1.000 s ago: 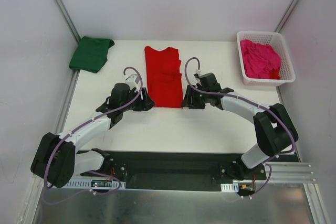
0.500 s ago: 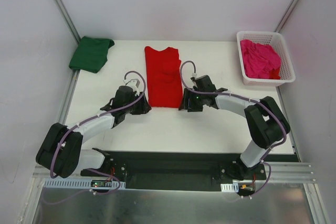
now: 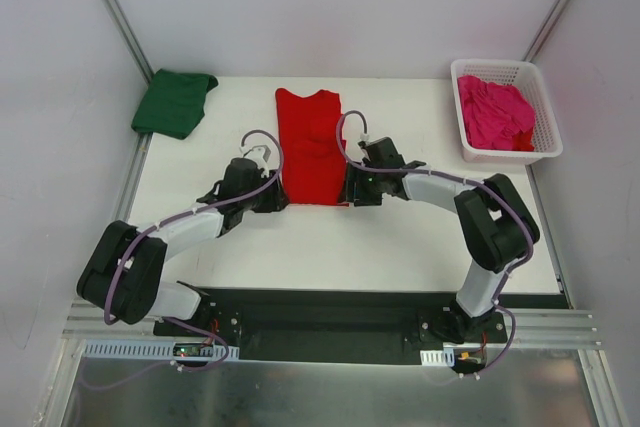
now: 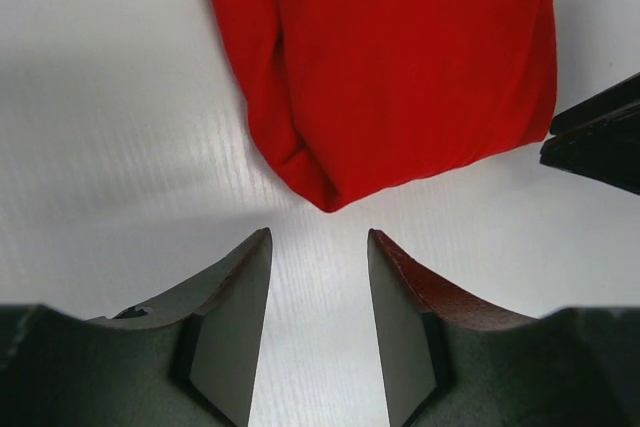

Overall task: Fold and stack the t-shirts
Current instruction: Fold the folded rectangular tshirt in 1/3 of the way

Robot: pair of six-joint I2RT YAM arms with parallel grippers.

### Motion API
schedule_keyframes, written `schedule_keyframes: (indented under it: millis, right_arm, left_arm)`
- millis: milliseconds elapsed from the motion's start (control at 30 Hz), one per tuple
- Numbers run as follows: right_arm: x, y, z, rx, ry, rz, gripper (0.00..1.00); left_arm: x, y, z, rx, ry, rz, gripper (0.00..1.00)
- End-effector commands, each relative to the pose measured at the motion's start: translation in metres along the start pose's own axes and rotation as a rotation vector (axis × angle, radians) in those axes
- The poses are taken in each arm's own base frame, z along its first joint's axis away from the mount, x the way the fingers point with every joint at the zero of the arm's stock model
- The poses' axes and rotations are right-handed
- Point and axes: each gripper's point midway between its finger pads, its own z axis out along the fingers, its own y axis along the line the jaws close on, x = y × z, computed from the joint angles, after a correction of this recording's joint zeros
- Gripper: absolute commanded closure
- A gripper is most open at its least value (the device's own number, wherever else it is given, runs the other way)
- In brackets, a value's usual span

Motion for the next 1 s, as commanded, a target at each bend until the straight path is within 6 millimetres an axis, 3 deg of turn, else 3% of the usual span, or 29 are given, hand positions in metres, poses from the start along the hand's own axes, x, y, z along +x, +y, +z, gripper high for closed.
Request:
schedule_keyframes:
  millis: [0,467,967]
  right_arm:
    - [-0.019,0.003,0.004,0.001,-0.044,-0.029,0.41]
    - [-0.026,-0.005,0.015,-0.001,-0.027,-0.011,0.41]
    - [-0.021,-0.004,0.023,-0.030,0.015,-0.004,0.42]
  left_arm:
    - [-0.030,-0.014,0.003,0.029,-0.075,0.057,0.57]
    - [-0.038,-0.014,0.022,0.031,-0.070,0.074,0.60]
    - [-0.032,-0.011,0.043,0.033,-0.038,0.065,0.63]
